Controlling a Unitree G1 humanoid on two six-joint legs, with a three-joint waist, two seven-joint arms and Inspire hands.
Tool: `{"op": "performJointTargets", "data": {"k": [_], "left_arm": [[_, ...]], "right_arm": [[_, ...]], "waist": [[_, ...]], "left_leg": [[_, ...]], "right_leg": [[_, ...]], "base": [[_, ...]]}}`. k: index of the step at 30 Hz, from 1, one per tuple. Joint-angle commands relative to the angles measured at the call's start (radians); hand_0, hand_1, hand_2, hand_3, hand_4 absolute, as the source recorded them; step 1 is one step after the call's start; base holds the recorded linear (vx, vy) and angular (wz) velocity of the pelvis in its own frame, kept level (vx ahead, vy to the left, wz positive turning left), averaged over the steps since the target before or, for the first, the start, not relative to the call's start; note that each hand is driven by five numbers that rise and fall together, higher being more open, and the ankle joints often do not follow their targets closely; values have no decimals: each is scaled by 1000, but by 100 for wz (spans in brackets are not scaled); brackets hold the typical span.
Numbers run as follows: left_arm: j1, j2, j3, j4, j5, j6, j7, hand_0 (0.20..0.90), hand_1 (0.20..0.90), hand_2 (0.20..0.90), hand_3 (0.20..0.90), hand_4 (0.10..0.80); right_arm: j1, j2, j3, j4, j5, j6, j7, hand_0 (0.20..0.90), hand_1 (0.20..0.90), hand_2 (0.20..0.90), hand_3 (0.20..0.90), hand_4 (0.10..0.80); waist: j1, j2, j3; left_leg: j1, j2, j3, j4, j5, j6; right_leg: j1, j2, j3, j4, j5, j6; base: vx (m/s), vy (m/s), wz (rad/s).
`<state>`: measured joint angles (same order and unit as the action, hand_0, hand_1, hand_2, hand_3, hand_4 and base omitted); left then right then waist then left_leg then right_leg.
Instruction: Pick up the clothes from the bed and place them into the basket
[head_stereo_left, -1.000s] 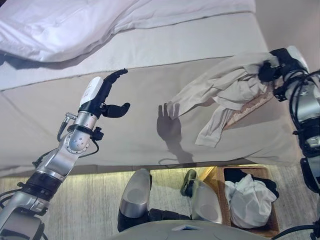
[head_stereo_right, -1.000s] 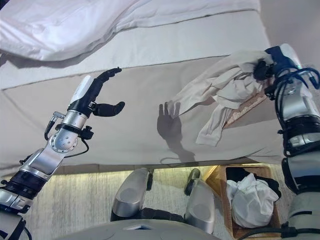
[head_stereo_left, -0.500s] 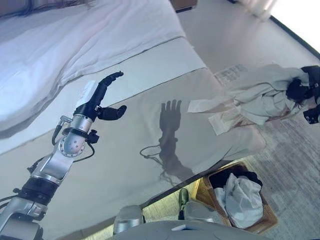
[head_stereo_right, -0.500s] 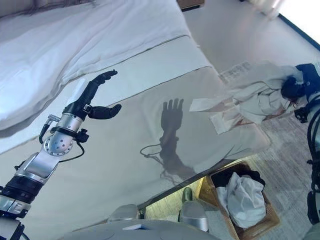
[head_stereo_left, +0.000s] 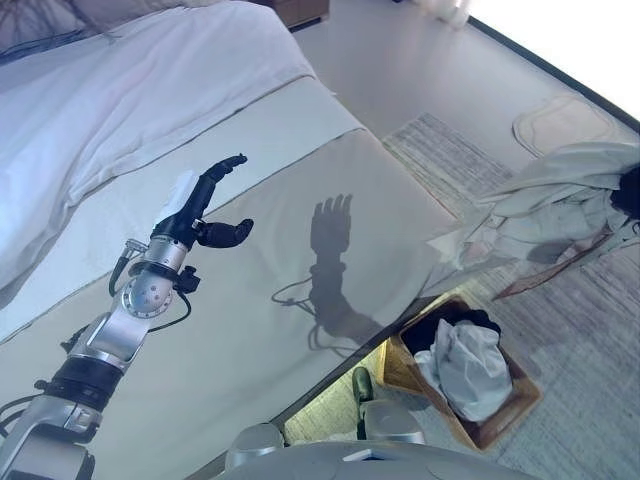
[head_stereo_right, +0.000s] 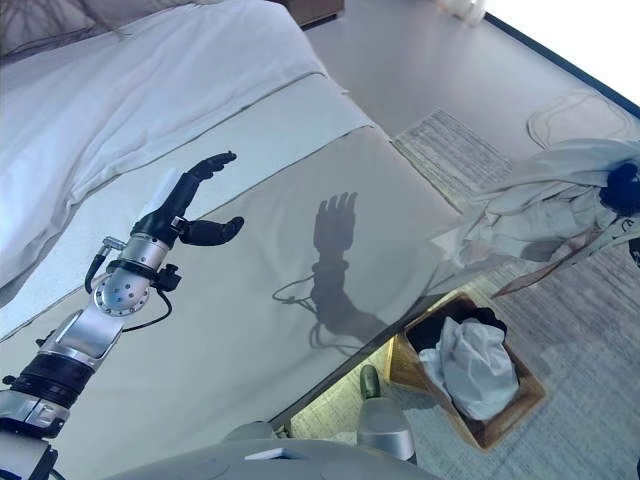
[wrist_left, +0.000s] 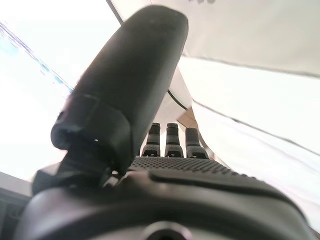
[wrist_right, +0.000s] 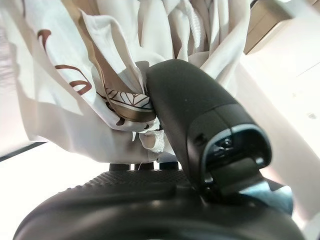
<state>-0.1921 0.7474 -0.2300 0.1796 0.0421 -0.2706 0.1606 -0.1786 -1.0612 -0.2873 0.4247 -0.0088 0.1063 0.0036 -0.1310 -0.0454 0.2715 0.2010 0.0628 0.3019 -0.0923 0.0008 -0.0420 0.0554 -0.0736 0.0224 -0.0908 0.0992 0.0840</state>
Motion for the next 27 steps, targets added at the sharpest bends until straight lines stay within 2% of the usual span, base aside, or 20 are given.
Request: {"op": "performJointTargets", "data": {"k": [1,4,16,22,27], "left_arm": [[-22,-15,10,-7,4,-117,29,900,900,900,900,800],[-22,-16,15,-10,-9,-111,27,900,900,900,900,800],[-39,-12,19,-8,-21,-71,18,900,900,900,900,800],[-67,-15,11,-21,-28,-57,8,900,900,900,900,800],[-85,-29,-5,-25,-27,-51,4,900,900,900,900,800]], "right_arm": [[26,-160,-105,4,45,-72,-74,300,300,300,200,100],[72,-144,-138,6,50,-85,-74,300,300,300,200,100],[145,-72,-156,60,63,-67,-54,300,300,300,200,100],[145,-12,-123,57,44,-97,-45,300,300,300,200,100],[113,31,-49,120,37,-108,-22,300,300,300,200,100]], "waist": [[-42,-17,-214],[-55,-11,-218],[-81,0,-218],[-89,5,-213],[-86,7,-212]], "left_leg": [[-45,21,-44,70,-74,16],[-42,21,-34,73,-78,15],[-43,24,-13,75,-81,14],[-44,24,-7,81,-84,15],[-40,24,-1,84,-88,16]], "right_leg": [[-31,43,7,85,-70,17],[-35,44,17,88,-70,19],[-52,50,32,101,-73,22],[-60,50,33,108,-73,23],[-60,45,30,104,-66,27]], "base": [[18,-2,-16],[15,1,-26],[-6,-3,-7],[-17,-11,0],[0,0,0]]}}
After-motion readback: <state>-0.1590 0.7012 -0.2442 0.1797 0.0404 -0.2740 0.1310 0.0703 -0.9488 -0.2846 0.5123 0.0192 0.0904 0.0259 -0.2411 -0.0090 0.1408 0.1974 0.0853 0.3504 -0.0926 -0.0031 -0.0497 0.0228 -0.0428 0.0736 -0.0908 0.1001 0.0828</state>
